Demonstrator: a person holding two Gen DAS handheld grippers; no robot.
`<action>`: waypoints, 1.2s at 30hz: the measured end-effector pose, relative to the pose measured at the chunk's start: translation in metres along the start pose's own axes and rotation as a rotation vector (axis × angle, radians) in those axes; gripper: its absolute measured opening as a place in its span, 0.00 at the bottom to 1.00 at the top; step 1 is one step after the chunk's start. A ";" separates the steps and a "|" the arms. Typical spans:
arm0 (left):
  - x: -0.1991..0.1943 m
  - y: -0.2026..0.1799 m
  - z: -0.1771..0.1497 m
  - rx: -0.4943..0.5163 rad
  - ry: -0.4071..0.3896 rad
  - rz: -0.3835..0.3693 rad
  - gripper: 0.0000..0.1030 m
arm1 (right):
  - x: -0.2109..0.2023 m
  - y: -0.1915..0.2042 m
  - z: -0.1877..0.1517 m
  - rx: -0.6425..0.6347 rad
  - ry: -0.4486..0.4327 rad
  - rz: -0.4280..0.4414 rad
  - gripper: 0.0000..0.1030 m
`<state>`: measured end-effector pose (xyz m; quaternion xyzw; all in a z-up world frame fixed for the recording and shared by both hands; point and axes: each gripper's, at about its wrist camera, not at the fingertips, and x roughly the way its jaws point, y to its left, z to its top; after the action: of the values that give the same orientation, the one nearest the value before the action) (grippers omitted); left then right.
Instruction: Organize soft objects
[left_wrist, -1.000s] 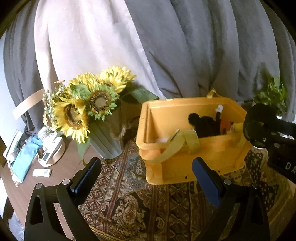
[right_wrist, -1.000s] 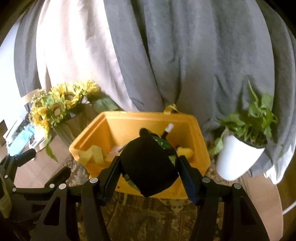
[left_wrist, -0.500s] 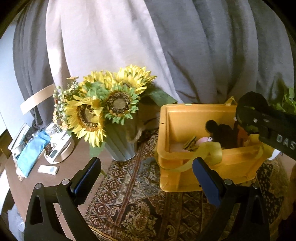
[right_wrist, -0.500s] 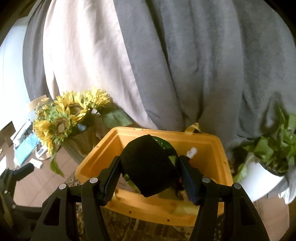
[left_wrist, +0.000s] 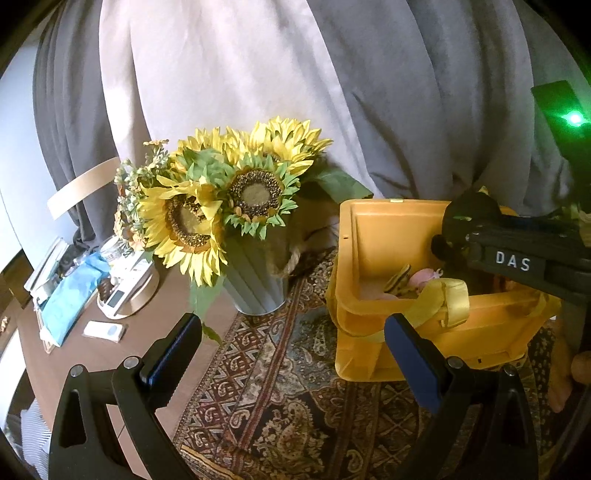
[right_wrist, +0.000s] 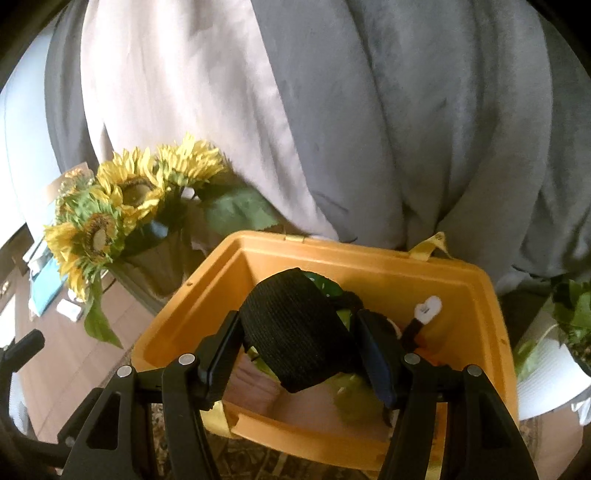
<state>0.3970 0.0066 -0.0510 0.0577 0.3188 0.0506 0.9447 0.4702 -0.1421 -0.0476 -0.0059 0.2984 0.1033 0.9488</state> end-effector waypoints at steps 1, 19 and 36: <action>0.001 0.000 0.000 0.000 0.002 0.003 0.98 | 0.003 0.000 0.000 0.001 0.013 0.005 0.62; -0.022 0.014 -0.003 -0.038 -0.021 0.007 0.98 | -0.048 0.016 -0.010 -0.014 -0.024 -0.074 0.68; -0.100 0.042 -0.029 0.040 -0.132 -0.071 1.00 | -0.157 0.050 -0.076 0.119 -0.107 -0.275 0.81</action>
<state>0.2975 0.0372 -0.0084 0.0685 0.2585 0.0066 0.9636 0.2916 -0.1288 -0.0182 0.0152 0.2493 -0.0451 0.9673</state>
